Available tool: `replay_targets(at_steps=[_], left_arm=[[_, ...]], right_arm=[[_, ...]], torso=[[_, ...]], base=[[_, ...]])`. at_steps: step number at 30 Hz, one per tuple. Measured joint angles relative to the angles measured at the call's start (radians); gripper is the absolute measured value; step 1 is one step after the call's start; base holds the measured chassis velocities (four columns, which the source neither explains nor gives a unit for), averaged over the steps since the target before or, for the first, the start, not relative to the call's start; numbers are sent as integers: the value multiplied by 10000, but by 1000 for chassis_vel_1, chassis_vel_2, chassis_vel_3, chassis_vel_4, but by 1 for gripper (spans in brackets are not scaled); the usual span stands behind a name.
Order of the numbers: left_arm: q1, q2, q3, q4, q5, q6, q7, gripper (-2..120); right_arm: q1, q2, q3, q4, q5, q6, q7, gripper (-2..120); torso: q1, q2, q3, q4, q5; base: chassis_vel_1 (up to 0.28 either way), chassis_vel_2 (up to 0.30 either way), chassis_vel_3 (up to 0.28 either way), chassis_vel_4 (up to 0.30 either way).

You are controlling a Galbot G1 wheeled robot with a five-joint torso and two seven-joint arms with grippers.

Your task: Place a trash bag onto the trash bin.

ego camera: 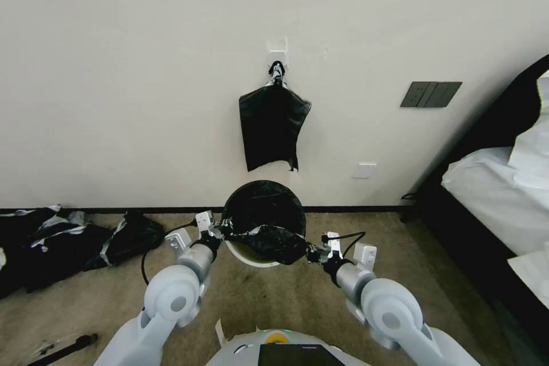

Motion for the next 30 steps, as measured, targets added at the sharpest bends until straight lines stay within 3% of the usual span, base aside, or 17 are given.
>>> replay_targets(at_steps=[5,13,17,20,22,24,30], left_arm=[[10,80,-20,8,53,100,-64,1],[-97,229,-136,155,88,228,-255,1],[-150,304,-162,253,93,234,-263,1],[-284,412,-145,467,260,243,-250,1],[-312,432,-122,512,303,253,-238,1],[-390,474,-28,608,434,304,-179,1],[-444,591,190,673,846,442,255,1]], right_arm=[[13,47,-157,-1,-358,368,-410,2],[-390,-86,658,272,-625,651,-752,36],[-534,-202,1076,473,-816,705,-767,44],[-846,-565,1801,1113,-1732,805,-1025,61],[-908,-658,1893,1193,-2156,912,-1157,65],[-1075,-1036,2218,1261,-3302,1274,-1886,75],[-711,-1904,2371,1286,-3415,1295,-3518,92]], torso=[[0,0,0,0,1],[0,0,0,0,2],[0,0,0,0,2],[0,0,0,-1,0],[0,0,0,-1,0],[0,0,0,-3,0],[0,0,0,-1,0]], base=[[0,0,0,0],[0,0,0,0],[0,0,0,0],[0,0,0,0],[0,0,0,0],[0,0,0,0],[0,0,0,0]])
